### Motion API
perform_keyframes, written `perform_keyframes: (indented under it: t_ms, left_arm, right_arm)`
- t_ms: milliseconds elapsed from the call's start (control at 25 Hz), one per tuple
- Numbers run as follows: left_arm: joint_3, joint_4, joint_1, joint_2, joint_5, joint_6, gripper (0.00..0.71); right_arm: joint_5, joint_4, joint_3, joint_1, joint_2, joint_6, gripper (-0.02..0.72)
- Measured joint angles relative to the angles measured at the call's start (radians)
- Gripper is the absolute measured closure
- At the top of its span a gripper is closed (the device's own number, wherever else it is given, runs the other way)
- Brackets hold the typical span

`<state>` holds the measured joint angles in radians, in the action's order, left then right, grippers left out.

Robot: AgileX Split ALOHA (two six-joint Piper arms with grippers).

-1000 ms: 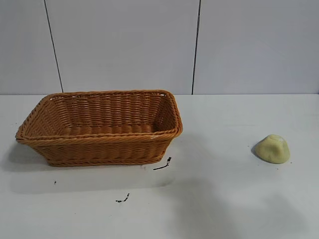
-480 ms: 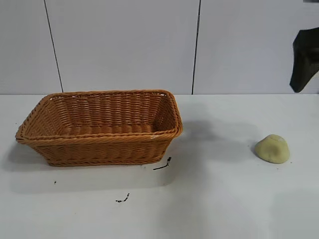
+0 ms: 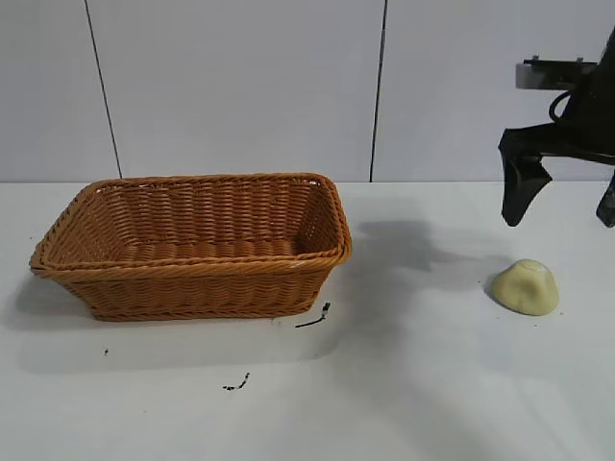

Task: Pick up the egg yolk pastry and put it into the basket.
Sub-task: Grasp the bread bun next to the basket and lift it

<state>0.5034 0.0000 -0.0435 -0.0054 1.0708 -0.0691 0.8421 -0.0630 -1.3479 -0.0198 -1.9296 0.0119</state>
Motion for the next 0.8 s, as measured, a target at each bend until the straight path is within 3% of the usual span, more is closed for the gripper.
perform_keyframes:
  t_ms: [240, 560, 680, 800]
  left_arm:
    - [0.000, 0.000, 0.000, 0.000, 0.000, 0.000, 0.014]
    - [0.000, 0.000, 0.000, 0.000, 0.000, 0.000, 0.014]
    - [0.000, 0.000, 0.000, 0.000, 0.000, 0.000, 0.014]
    - [0.000, 0.000, 0.000, 0.000, 0.000, 0.000, 0.014]
  right_arm:
    - [-0.069, 0.000, 0.000, 0.000, -0.112, 0.000, 0.010]
    - [-0.093, -0.003, -0.002, 0.000, -0.208, 0.001, 0.015]
    - [-0.096, -0.004, -0.003, 0.000, -0.208, 0.003, 0.118]
    - [-0.096, -0.008, -0.003, 0.000, -0.208, 0.003, 0.318]
